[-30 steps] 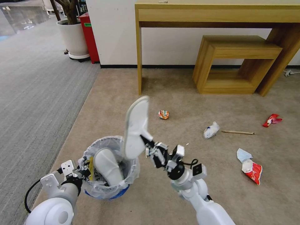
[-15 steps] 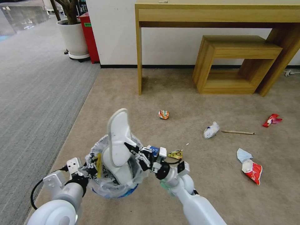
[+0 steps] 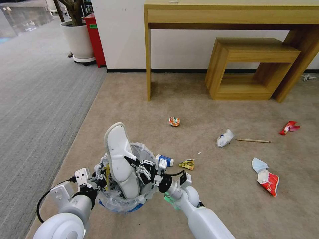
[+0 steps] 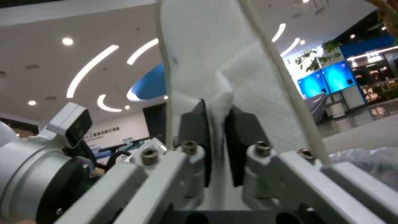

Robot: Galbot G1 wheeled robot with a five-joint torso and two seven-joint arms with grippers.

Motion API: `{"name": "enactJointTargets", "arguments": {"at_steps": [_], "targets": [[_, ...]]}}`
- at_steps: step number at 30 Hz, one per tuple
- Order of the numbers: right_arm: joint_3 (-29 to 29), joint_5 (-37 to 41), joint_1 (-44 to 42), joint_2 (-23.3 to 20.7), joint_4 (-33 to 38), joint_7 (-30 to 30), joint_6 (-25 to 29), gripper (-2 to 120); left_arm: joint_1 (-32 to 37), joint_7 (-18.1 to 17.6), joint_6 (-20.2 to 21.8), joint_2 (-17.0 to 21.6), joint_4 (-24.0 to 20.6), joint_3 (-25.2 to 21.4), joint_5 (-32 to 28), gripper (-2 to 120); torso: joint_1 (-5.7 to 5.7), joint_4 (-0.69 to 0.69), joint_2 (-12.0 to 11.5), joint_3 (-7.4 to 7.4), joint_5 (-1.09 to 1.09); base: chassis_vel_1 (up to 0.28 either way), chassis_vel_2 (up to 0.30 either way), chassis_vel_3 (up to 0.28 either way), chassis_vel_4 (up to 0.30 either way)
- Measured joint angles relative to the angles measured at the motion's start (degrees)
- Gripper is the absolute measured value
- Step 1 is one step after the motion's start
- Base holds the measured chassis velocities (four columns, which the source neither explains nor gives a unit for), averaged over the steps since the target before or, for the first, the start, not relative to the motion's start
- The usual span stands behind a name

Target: Pick up the trash bin and place the garbage on the floor into it.

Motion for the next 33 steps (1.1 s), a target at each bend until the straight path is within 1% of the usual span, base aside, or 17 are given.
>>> {"name": "enactJointTargets", "arguments": {"at_steps": [3,4,8,9,12,13,17,20,21,24,25,26,28,29,31,32,33], "targets": [[0.78,0.07,-0.74,-1.01,1.22,-0.04,-0.19,30,-0.09,0.09,0.00,-0.01,0.26,0.05,0.23,1,0.00,0.00,0.00,0.00,0.00,0.000,0.000,0.000,0.000],[0.78,0.07,-0.74,-1.01,1.22,-0.04,-0.19,30,-0.09,0.09,0.00,-0.01,0.26,0.05,0.23,1,0.00,0.00,0.00,0.00,0.00,0.000,0.000,0.000,0.000],[1.86,0.07,-1.75,-2.29,2.65,-0.26,-0.29,49,-0.14,0.16,0.00,0.09,0.33,-0.41,0.27,1,0.00,0.00,0.00,0.00,0.00,0.000,0.000,0.000,0.000],[1.86,0.07,-1.75,-2.29,2.65,-0.26,-0.29,49,-0.14,0.16,0.00,0.09,0.33,-0.41,0.27,1,0.00,0.00,0.00,0.00,0.00,0.000,0.000,0.000,0.000],[3.15,0.17,-2.45,-3.24,4.32,0.11,-0.28,64,-0.29,0.21,0.00,0.30,0.27,-1.07,0.12,1,0.00,0.00,0.00,0.00,0.00,0.000,0.000,0.000,0.000],[3.15,0.17,-2.45,-3.24,4.32,0.11,-0.28,64,-0.29,0.21,0.00,0.30,0.27,-1.07,0.12,1,0.00,0.00,0.00,0.00,0.00,0.000,0.000,0.000,0.000],[4.55,0.66,-3.17,-4.01,6.32,1.00,-0.19,77,-0.60,0.24,0.00,0.43,0.29,-1.96,-0.05,1,0.00,0.00,0.00,0.00,0.00,0.000,0.000,0.000,0.000],[6.19,0.94,-4.02,-4.90,8.46,3.79,0.46,92,-1.44,0.15,-0.01,0.76,0.88,-3.60,-0.87,1,0.00,0.00,0.00,0.00,0.00,0.000,0.000,0.000,0.000],[6.19,0.94,-4.02,-4.90,8.46,3.79,0.46,92,-1.44,0.15,-0.01,0.76,0.88,-3.60,-0.87,1,0.00,0.00,0.00,0.00,0.00,0.000,0.000,0.000,0.000],[8.47,-1.15,-5.02,-5.70,11.29,15.13,1.10,100,-2.38,-0.15,-0.01,1.62,2.09,-5.94,-1.60,1,0.00,0.00,0.00,0.00,0.00,0.000,0.000,0.000,0.000],[8.47,-1.15,-5.02,-5.70,11.29,15.13,1.10,100,-2.38,-0.15,-0.01,1.62,2.09,-5.94,-1.60,1,0.00,0.00,0.00,0.00,0.00,0.000,0.000,0.000,0.000],[9.34,-2.62,-5.25,-5.87,12.19,18.97,1.10,100,-2.56,-0.26,-0.01,1.85,2.36,-6.50,-1.86,1,0.00,0.00,0.00,0.00,0.00,0.000,0.000,0.000,0.000],[11.86,-9.53,-6.13,-6.27,15.25,33.57,-0.99,100,-2.98,-0.57,-0.01,2.28,2.86,-7.72,-2.45,1,0.00,0.01,0.00,0.00,0.00,0.000,0.000,0.000,0.000],[11.86,-9.53,-6.13,-6.27,15.25,33.57,-0.99,100,-2.98,-0.57,-0.01,2.28,2.86,-7.72,-2.45,1,0.00,0.01,0.00,0.00,0.00,0.000,0.000,0.000,0.000],[14.42,-14.19,-7.67,-6.61,18.81,47.72,-6.19,100,-3.22,-0.78,-0.01,2.42,3.12,-8.65,-2.58,1,0.00,0.00,0.00,0.00,0.00,0.000,0.000,0.000,0.000],[15.62,-14.77,-8.37,-6.87,19.95,52.01,-7.81,100,-3.24,-0.80,-0.01,2.44,3.14,-9.08,-2.63,1,0.00,0.00,0.00,0.00,0.00,0.000,0.000,0.000,0.000],[15.62,-14.77,-8.37,-6.87,19.95,52.01,-7.81,100,-3.24,-0.80,-0.01,2.44,3.14,-9.08,-2.63,1,0.00,0.00,0.00,0.00,0.00,0.000,0.000,0.000,0.000]]}}
